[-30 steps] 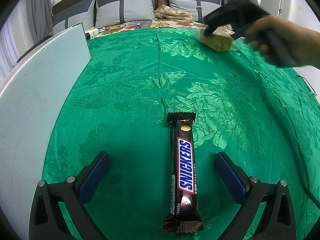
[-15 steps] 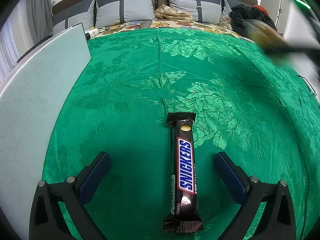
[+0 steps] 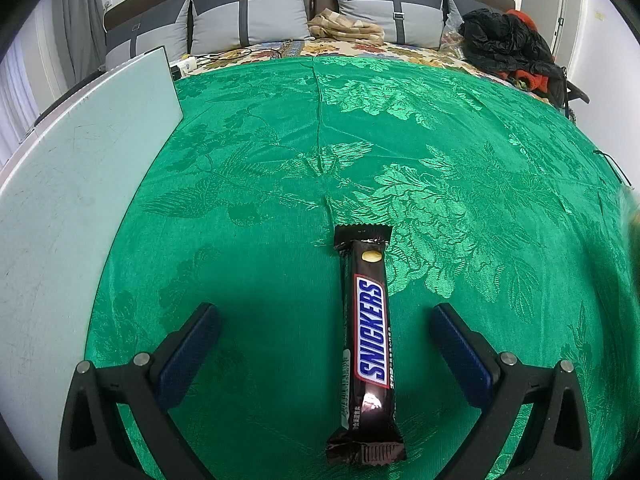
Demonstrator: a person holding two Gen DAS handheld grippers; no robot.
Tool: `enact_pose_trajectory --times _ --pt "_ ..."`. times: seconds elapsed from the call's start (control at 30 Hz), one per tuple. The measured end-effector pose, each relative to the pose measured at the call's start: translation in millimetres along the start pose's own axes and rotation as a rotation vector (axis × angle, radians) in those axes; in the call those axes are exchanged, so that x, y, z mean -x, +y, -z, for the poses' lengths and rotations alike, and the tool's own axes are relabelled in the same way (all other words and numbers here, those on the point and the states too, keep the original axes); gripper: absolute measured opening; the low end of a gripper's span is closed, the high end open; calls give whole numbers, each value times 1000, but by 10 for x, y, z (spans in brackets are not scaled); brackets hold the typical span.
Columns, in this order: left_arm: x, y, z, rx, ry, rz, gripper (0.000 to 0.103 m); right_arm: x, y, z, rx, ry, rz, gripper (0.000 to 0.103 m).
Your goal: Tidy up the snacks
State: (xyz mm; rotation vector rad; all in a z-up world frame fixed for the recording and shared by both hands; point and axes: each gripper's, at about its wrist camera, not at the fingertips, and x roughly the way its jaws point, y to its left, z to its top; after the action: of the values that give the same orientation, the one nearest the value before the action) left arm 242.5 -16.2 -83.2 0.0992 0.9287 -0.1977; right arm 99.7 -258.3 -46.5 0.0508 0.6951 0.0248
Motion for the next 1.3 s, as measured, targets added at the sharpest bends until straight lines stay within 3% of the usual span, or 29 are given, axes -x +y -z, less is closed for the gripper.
enact_pose_trajectory --times 0.1,0.33,0.93,0.97,1.03,1.07,1.1,1.17,1.3 --pt "0 0 0 0 0 0 103 -9 -176 -59 -82 -18 -75 78" --pt "1 2 1 0 0 0 103 -48 -240 49 -151 -30 -111 79" --pt "2 -6 -4 -6 0 -3 103 -15 -209 131 -163 -53 -99 79" --pt "14 -16 -12 -14 4 6 97 -1 -222 129 -170 -51 -103 79" --pt "82 -65 -22 -33 2 24 64 58 -257 126 -185 -54 -108 79" --pt "123 -117 -35 -46 9 35 33 85 -274 128 -189 -56 -109 79" --pt "140 -142 -34 -48 19 42 17 109 -282 135 -191 -56 -108 79" --pt "164 -119 -37 -12 36 56 16 148 -289 142 -195 -48 -101 79" --pt "487 73 42 149 14 165 16 295 -257 116 -246 -33 -130 78"
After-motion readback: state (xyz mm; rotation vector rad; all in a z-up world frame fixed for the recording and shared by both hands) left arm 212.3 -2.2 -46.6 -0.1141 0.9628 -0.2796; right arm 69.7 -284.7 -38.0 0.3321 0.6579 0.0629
